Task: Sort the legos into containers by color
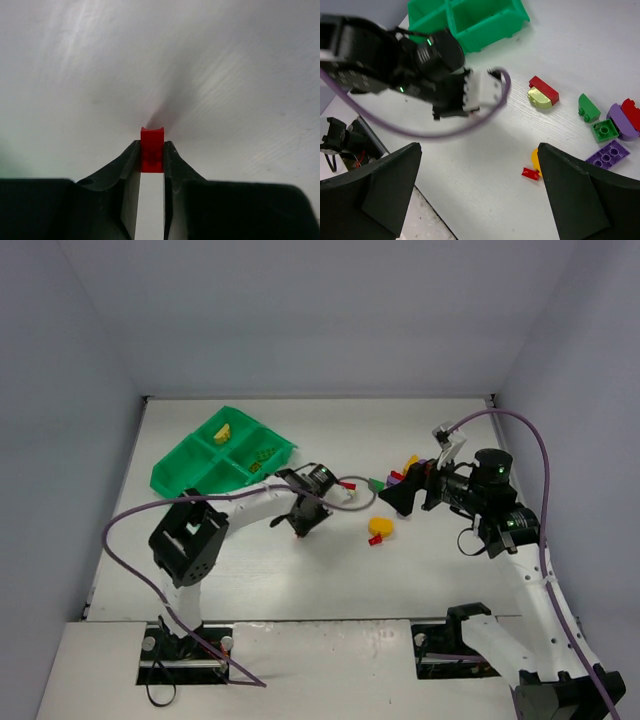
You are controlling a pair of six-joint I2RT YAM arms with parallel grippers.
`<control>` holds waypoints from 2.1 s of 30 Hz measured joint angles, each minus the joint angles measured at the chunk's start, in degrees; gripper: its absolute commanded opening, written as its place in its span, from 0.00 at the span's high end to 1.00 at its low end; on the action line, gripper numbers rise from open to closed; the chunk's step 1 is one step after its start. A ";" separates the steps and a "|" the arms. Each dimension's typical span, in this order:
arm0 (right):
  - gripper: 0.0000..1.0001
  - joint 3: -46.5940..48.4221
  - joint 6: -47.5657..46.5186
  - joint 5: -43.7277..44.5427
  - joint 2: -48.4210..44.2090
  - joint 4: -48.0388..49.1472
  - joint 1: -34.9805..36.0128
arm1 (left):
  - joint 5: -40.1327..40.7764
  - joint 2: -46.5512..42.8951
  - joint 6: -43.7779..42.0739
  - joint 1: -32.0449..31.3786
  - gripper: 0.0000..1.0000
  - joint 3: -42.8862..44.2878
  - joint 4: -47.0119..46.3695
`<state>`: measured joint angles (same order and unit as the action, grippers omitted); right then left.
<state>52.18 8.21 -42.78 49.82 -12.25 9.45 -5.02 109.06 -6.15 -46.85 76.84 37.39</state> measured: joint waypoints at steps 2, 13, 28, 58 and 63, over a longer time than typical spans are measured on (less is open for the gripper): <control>0.02 0.00 -0.17 0.02 0.39 0.04 0.00 | 0.63 -2.86 0.81 4.13 1.00 -0.59 0.00; 0.02 0.00 -0.59 -0.02 1.16 0.09 0.00 | 2.14 -19.93 3.13 39.98 1.00 5.73 -3.67; 0.02 0.00 -0.79 0.02 0.98 0.11 0.00 | 2.89 -0.63 4.68 50.10 0.65 13.77 -1.36; 0.18 0.00 1.64 14.99 1.86 -0.98 -0.15 | -4.68 -5.42 16.98 -4.02 0.52 7.76 -8.70; 0.18 0.00 1.60 16.92 1.81 -2.43 -0.79 | -5.51 3.50 17.22 -8.92 0.52 9.16 -11.63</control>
<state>52.18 9.80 -25.87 51.64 -14.68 8.67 -10.52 112.55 11.07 -55.77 86.00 25.76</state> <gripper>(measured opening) 0.822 0.479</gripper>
